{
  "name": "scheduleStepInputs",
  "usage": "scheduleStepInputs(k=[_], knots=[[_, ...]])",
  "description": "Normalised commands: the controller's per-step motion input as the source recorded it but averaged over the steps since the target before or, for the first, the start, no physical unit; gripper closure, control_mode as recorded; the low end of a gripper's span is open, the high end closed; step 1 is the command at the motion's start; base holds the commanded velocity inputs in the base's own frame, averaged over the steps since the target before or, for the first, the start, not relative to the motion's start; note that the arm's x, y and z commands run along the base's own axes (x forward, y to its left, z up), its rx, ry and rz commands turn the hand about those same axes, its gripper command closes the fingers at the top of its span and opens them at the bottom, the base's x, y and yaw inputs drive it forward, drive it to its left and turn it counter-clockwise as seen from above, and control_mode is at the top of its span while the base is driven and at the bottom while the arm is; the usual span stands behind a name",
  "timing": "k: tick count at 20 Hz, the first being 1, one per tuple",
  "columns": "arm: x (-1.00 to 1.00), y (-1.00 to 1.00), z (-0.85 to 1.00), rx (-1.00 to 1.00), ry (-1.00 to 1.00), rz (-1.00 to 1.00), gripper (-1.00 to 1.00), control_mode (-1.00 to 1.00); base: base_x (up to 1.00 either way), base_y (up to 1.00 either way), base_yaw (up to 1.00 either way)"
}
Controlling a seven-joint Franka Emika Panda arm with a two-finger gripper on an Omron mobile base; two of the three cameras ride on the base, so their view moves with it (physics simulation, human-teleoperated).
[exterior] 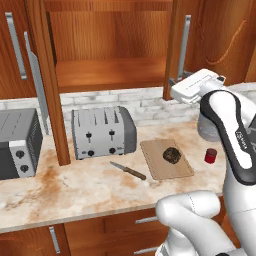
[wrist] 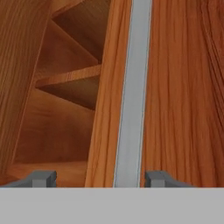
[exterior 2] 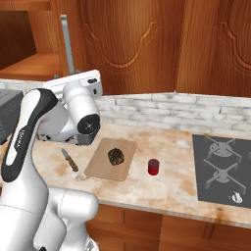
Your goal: Pick the bread, place it on the cutting board, pick the jam, place it on the counter, and close the cabinet.
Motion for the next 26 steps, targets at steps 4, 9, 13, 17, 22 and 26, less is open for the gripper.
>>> scheduleStepInputs(k=[4, 9, 13, 17, 22, 26], knots=[[0.59, 0.19, 0.00, 0.00, 0.00, -0.03, -1.00, -1.00, 0.00, 0.00, 0.00], [0.60, 0.10, 0.00, 0.00, 0.00, -0.03, -1.00, -1.00, 0.00, 0.00, 0.00], [0.57, 0.00, 0.00, 0.00, 0.00, 0.00, -1.00, -1.00, 0.00, 0.00, 0.00], [0.56, 0.01, 0.00, 0.00, 0.00, -0.01, -1.00, -1.00, 0.00, 0.00, 0.00], [0.45, 0.09, 0.00, 0.00, 0.00, -0.02, -1.00, -1.00, 0.00, 0.00, 0.00], [0.14, 0.15, 0.00, 0.00, 0.00, -0.01, -1.00, -1.00, 0.00, 0.00, 0.00]])
